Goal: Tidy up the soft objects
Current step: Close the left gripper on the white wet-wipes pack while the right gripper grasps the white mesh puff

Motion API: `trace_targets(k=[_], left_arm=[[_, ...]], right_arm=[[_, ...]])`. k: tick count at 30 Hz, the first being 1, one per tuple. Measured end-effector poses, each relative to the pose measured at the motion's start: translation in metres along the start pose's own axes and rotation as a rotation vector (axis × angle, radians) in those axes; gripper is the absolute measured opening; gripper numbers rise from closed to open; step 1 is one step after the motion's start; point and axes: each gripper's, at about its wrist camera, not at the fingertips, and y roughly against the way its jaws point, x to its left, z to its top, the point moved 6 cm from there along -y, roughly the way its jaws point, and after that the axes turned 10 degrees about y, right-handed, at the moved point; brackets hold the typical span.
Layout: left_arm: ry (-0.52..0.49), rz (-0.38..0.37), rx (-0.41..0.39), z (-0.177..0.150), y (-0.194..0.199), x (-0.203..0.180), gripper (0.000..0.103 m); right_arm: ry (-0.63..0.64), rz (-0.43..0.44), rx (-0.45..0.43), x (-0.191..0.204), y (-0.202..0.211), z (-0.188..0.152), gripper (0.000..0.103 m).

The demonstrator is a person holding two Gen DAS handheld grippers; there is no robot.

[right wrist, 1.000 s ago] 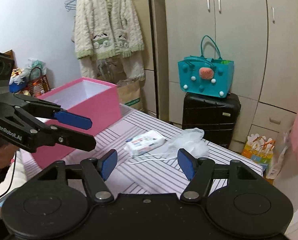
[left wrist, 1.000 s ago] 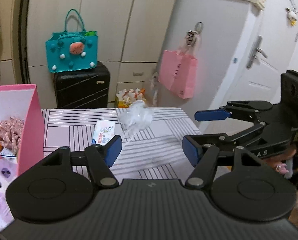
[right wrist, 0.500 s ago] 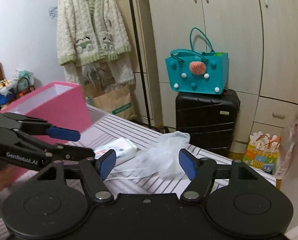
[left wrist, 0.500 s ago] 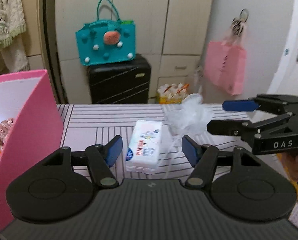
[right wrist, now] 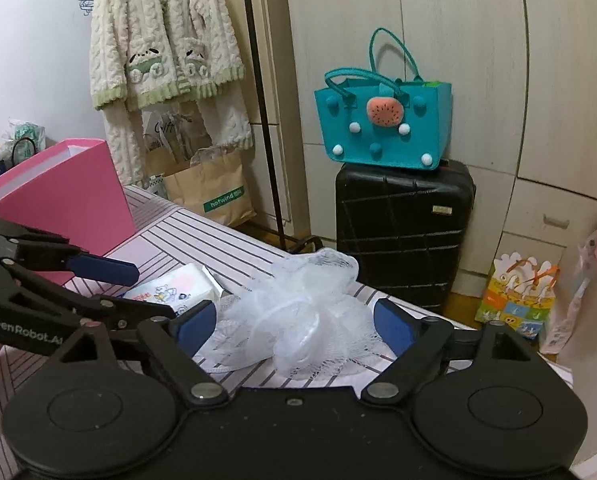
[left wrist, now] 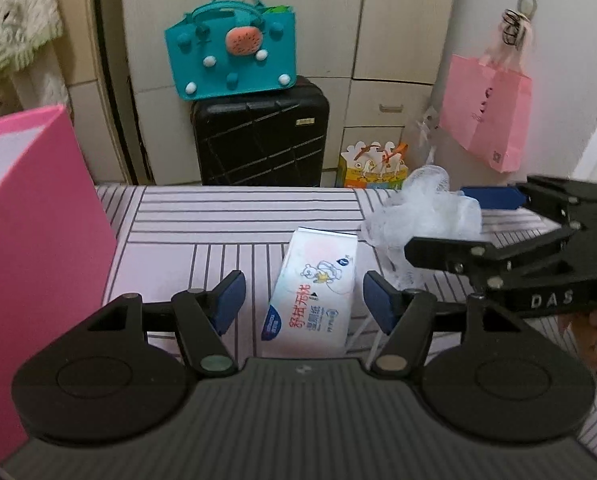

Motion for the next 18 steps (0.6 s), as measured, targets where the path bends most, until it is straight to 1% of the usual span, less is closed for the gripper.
trace_targets(k=[4,8,10,11,12,13,15,16,18], left_arm=[[0.0,0.013,0.013,-0.006,-0.007,0.001,0.063],[-0.06,0.042,0.002,-0.01,-0.008,-0.004,0.063],[-0.076,0.052,-0.002,-0.009,-0.01,-0.005,0.063],[-0.073,0.054,-0.006,-0.009,-0.01,-0.006,0.063],[-0.072,0.054,-0.008,-0.009,-0.01,-0.006,0.062],[-0.074,0.052,-0.01,-0.009,-0.01,-0.006,0.059],[-0.083,0.032,-0.015,-0.009,-0.009,-0.008,0.044],[-0.087,0.025,-0.015,-0.009,-0.008,-0.009,0.043],[-0.096,0.016,-0.018,-0.01,-0.007,-0.01,0.04]], right_arm=[[-0.021,0.013,0.03,-0.002,-0.009,-0.004,0.09],[-0.049,0.022,0.037,-0.003,-0.012,-0.009,0.089],[-0.05,0.021,0.031,-0.003,-0.01,-0.01,0.077],[-0.042,0.016,0.034,-0.002,-0.009,-0.011,0.06],[-0.031,0.007,0.031,-0.001,-0.007,-0.012,0.053],[-0.025,0.008,0.026,0.0,-0.005,-0.014,0.05],[-0.028,0.018,0.018,0.001,0.0,-0.017,0.037],[-0.036,0.023,0.015,0.002,0.003,-0.02,0.035],[-0.055,0.024,0.013,0.003,0.008,-0.022,0.025]])
